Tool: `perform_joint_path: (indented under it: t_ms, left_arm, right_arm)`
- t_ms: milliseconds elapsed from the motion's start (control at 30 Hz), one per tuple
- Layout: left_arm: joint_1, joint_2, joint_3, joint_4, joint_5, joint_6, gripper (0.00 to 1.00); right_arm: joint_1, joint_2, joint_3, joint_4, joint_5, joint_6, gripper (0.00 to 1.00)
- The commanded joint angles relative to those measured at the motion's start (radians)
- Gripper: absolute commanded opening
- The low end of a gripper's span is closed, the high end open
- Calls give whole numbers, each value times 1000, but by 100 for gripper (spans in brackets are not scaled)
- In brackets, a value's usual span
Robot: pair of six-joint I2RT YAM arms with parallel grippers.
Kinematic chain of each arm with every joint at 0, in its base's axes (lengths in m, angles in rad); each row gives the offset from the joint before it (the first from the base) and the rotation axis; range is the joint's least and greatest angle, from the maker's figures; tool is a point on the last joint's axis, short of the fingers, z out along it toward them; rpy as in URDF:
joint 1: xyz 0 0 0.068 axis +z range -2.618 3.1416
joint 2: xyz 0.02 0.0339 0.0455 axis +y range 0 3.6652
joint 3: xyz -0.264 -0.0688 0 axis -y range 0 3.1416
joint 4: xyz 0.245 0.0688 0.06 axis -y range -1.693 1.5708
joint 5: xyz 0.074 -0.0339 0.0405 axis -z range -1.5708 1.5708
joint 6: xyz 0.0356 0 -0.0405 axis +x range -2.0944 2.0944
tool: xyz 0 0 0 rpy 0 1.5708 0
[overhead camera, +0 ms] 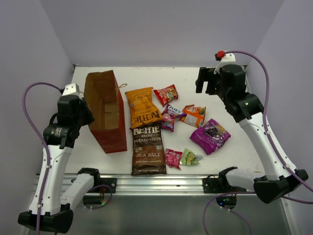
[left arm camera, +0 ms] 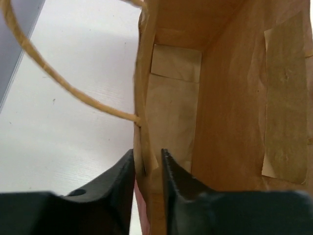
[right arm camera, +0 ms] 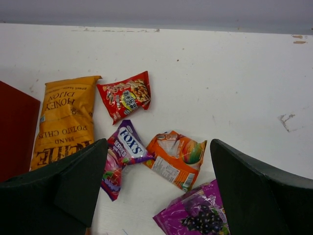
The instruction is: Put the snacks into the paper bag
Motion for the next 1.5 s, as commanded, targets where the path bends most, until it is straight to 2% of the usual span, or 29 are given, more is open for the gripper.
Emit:
perform_joint_path:
  t_ms: [0, 100, 167, 267, 400, 567, 800, 1100, 1467]
  left_arm:
    - [-6, 0, -18, 15, 17, -10, 28]
    - [-6, -6, -33, 36, 17, -6, 6]
    - [-6, -6, -45, 47, 19, 3, 0]
    - [-7, -3, -53, 66, 17, 16, 0]
    - [-6, -5, -58, 66, 11, 25, 0]
    - [-6, -8, -71, 75, 20, 33, 0]
    - [-6, -14, -78, 101, 51, 46, 0]
    - [-6, -15, -78, 115, 52, 59, 0]
    - [-6, -47, -82, 156, 108, 60, 0]
  right_arm:
    - [4, 4, -14, 37, -58, 10, 89]
    - [4, 56, -34, 26, -209, -7, 89]
    - [6, 126, -37, 6, -297, -13, 85]
    - [13, 169, -92, 73, -392, 40, 83]
    - [13, 218, -134, 170, -440, 71, 83]
    - [21, 367, -92, 219, -572, 78, 82]
    - [78, 590, 7, 287, -662, 94, 82]
    - [145, 826, 175, 261, -692, 70, 79]
    - [184, 920, 185, 265, -621, 19, 80]
